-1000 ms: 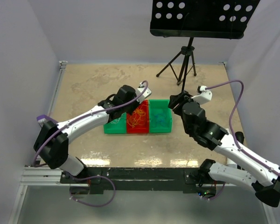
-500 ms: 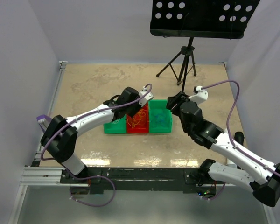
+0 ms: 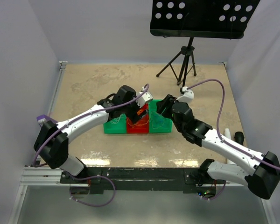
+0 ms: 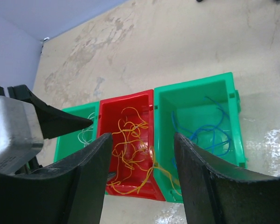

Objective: Untangle the cables

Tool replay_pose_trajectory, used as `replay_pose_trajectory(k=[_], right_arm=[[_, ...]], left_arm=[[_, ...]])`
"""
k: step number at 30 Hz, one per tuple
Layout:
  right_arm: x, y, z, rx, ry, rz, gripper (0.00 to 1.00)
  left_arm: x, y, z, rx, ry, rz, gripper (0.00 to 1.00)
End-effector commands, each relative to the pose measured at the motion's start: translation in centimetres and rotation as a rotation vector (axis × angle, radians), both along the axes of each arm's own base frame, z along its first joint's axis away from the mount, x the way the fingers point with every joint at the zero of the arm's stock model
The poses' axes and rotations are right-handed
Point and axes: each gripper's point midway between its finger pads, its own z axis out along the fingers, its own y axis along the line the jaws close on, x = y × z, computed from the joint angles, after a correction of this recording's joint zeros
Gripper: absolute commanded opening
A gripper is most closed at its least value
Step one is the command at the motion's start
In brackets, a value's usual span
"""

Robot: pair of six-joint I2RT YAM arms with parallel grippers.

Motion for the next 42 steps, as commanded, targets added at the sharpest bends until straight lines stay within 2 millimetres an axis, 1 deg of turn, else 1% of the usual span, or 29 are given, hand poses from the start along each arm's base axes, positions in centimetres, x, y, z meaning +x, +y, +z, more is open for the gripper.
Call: replay_pose_trajectory(k=[1, 3, 6, 9, 11, 12, 15, 16, 17, 18, 20, 22, 25, 28, 30, 32, 34, 36, 38, 40, 42], right_arm=[[0.5, 2.3, 0.4, 0.039, -0.019, 0.082, 0.60], [0.6, 2.6, -0.3, 0.029, -0.002, 0.090, 0.59], [0.7, 2.4, -2.0, -0.020, 0.039, 0.075, 0.59], [0.7, 2.1, -3.2, -0.073, 0.064, 0.078, 0.60], [0.4, 2.1, -3.7, -0.090, 0.073, 0.095, 0.59], [-0.1, 2.0, -4.4, -0.110, 0.095, 0.112, 0.59], [-1.6, 2.1, -4.3, -0.121, 0.094, 0.194, 0.58], [-2.1, 1.9, -4.4, -0.128, 0.103, 0.213, 0.58], [-2.8, 1.8, -5.0, -0.145, 0.136, 0.233, 0.57], [-3.5, 1.6, -5.6, -0.149, 0.177, 0.242, 0.56], [-5.0, 0.9, -7.4, -0.146, 0.273, 0.233, 0.55], [-6.4, 0.3, -8.5, -0.116, 0.330, 0.223, 0.54], [-8.0, -0.5, -9.2, -0.055, 0.376, 0.194, 0.54], [-8.7, -0.8, -9.7, -0.010, 0.414, 0.158, 0.52], [-8.9, 0.1, -9.7, 0.029, 0.425, 0.165, 0.50], [-8.9, 0.8, -10.1, 0.030, 0.433, 0.162, 0.50], [-8.8, 1.2, -11.3, -0.009, 0.452, 0.151, 0.50], [-8.9, 1.4, -12.9, -0.046, 0.484, 0.149, 0.49], [-9.1, 1.6, -13.7, -0.073, 0.503, 0.140, 0.48], [-9.3, 1.5, -14.0, -0.097, 0.509, 0.125, 0.48], [-9.2, 1.3, -13.7, -0.104, 0.505, 0.106, 0.49]], left_arm=[[0.6, 0.6, 2.3, -0.020, -0.042, -0.012, 0.95], [1.4, 1.5, 2.4, -0.022, -0.046, 0.033, 0.92], [2.5, 3.1, 3.2, -0.068, -0.034, 0.091, 0.82], [3.6, 4.5, 4.9, -0.115, -0.052, 0.123, 0.81], [3.9, 5.0, 6.1, -0.134, -0.057, 0.112, 0.81], [3.8, 5.4, 6.4, -0.127, -0.050, 0.105, 0.81], [3.3, 6.3, 7.2, -0.092, -0.048, 0.049, 0.81], [3.2, 6.6, 7.6, -0.079, -0.061, 0.040, 0.82], [3.0, 6.9, 7.6, -0.059, -0.071, 0.027, 0.82], [2.9, 7.2, 7.8, -0.049, -0.077, 0.024, 0.84], [2.4, 7.7, 7.9, -0.034, -0.068, 0.024, 0.88], [2.2, 8.1, 8.0, -0.024, -0.053, 0.033, 0.90], [1.8, 8.5, 7.8, -0.007, -0.013, 0.046, 0.92], [1.7, 8.8, 7.8, 0.009, 0.019, 0.066, 0.93], [1.9, 8.9, 8.1, 0.012, 0.025, 0.079, 0.94], [2.1, 9.1, 8.5, 0.015, 0.020, 0.103, 0.96], [2.5, 9.5, 9.2, 0.011, -0.005, 0.141, 1.00], [2.5, 9.5, 9.5, 0.005, 0.001, 0.157, 1.00], [2.2, 9.6, 9.6, 0.005, 0.023, 0.167, 1.00], [2.3, 9.9, 9.5, 0.020, 0.033, 0.186, 1.00], [2.1, 10.0, 9.6, 0.021, 0.029, 0.185, 1.00]])
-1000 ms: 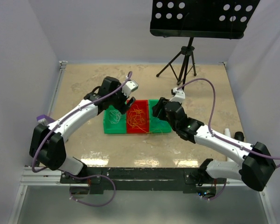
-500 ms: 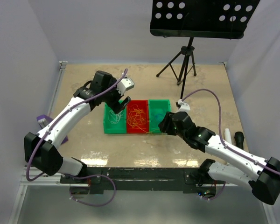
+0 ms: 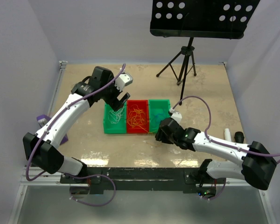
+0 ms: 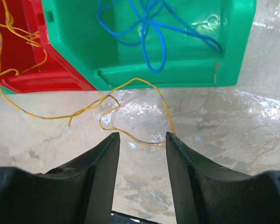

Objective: Untangle the cables

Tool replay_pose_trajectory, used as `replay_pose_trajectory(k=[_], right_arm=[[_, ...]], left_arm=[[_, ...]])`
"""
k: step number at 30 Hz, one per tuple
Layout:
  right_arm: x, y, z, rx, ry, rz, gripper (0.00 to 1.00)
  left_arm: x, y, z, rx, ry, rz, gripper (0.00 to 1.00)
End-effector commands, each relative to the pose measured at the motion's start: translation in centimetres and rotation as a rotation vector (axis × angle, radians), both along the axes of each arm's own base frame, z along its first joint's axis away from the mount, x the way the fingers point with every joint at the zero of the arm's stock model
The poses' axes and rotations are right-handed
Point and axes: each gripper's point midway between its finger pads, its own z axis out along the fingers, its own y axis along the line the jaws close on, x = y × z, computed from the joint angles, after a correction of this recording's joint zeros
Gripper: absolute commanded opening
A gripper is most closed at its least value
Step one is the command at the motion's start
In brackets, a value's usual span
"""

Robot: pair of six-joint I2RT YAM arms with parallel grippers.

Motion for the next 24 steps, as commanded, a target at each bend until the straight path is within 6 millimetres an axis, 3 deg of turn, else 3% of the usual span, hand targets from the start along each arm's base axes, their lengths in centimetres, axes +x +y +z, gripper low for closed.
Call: replay_pose_trajectory(k=[1, 9, 17, 24], right_arm=[[0.7, -0.1, 1.6, 0.005, -0.041, -0.075, 0.49], [0.6, -1.0, 4.3, 0.024, -0.061, -0.146, 0.52], [-0.5, -2.6, 0.1, -0.047, -0.001, -0.214, 0.56], [0.6, 0.0, -1.4, 0.055, -0.016, -0.216, 0.48]], left_arm=[[0.2, 0.6, 1.5, -0.013, -0.018, 0.051, 1.00], [-0.2, 1.1, 1.5, -0.019, -0.062, 0.051, 1.00], [0.5, 1.5, 2.6, -0.034, -0.124, 0.087, 1.00], [0.6, 2.4, 2.4, 0.004, -0.144, 0.109, 1.00]])
